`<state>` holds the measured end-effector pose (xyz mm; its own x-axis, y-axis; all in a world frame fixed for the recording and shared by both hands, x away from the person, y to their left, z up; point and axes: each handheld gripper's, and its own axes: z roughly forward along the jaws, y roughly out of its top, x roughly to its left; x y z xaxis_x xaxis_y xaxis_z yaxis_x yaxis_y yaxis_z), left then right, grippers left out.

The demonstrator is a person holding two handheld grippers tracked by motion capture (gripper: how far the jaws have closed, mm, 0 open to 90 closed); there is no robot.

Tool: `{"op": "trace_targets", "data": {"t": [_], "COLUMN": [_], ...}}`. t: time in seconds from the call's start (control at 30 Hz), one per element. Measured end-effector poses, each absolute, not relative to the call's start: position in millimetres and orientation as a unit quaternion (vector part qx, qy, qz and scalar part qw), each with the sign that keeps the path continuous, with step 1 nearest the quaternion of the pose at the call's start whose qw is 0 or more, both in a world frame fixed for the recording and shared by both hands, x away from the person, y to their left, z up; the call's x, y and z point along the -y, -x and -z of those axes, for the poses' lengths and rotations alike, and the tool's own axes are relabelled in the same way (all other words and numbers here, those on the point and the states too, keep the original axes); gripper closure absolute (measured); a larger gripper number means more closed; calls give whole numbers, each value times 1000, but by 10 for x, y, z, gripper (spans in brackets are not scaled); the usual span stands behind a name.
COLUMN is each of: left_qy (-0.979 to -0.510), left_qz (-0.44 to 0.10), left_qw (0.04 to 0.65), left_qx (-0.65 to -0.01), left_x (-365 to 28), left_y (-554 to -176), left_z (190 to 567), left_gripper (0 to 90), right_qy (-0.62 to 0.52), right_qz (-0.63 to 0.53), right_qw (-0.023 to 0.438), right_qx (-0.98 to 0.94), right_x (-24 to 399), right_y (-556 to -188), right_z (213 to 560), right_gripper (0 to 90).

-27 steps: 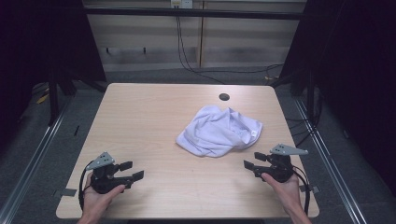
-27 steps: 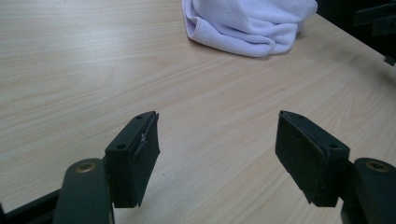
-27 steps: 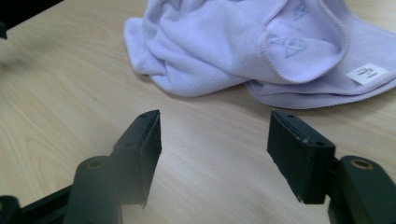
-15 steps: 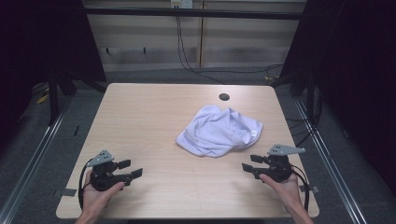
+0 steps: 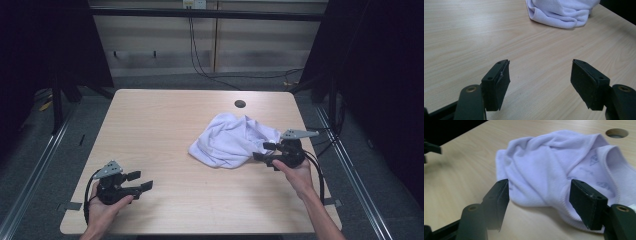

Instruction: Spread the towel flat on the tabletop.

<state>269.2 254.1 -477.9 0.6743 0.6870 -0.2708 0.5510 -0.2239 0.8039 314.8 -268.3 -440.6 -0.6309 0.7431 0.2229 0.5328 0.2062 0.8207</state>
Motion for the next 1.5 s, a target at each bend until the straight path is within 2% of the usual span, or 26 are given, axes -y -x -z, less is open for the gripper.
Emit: {"op": "trace_targets", "data": {"t": [0.23, 0.33, 0.5, 0.73, 0.8, 0.83, 0.87, 1.0, 1.07, 1.2, 1.33, 1.5], "left_qy": [-778, -780, -782, -783, -782, -782, -781, -784, -783, -779, -766, -761], "left_qz": [-69, -71, -70, -74, -75, -75, -74, -74, -73, -69, -33, -37], "left_qw": [481, 484, 481, 482, 483, 482, 482, 480, 482, 489, 510, 516], "left_qx": [-398, -391, -390, -387, -388, -388, -389, -386, -385, -386, -389, -391], "left_x": [-2545, -2542, -2550, -2557, -2561, -2564, -2560, -2539, -2537, -2537, -2542, -2535], "left_y": [-2701, -2691, -2703, -2682, -2680, -2681, -2685, -2684, -2682, -2688, -2723, -2732], "left_z": [4776, 4768, 4774, 4763, 4761, 4762, 4764, 4762, 4755, 4741, 4721, 4644], "left_gripper": [311, 301, 297, 296, 296, 296, 296, 298, 299, 307, 391, 377], "right_qy": [-424, -432, -443, -448, -448, -448, -444, -445, -447, -434, -408, -371], "right_qz": [-456, -450, -422, -386, -373, -373, -349, -337, -351, -372, -380, -388], "right_qw": [103, 104, 110, 106, 120, 120, 135, 141, 129, 117, 93, 66], "right_qx": [-776, -775, -783, -799, -804, -804, -814, -818, -813, -812, -825, -841], "right_x": [2621, 2606, 2557, 2418, 2376, 2376, 2340, 2301, 2289, 2198, 1983, 1735], "right_y": [-3409, -3516, -3689, -3851, -3844, -3844, -3827, -3775, -3731, -3625, -3484, -3289], "right_z": [4498, 4537, 4652, 4881, 4925, 4925, 4929, 4926, 4932, 4955, 4947, 4942], "right_gripper": [324, 272, 247, 265, 341, 341, 430, 588, 653, 681, 692, 692]}}
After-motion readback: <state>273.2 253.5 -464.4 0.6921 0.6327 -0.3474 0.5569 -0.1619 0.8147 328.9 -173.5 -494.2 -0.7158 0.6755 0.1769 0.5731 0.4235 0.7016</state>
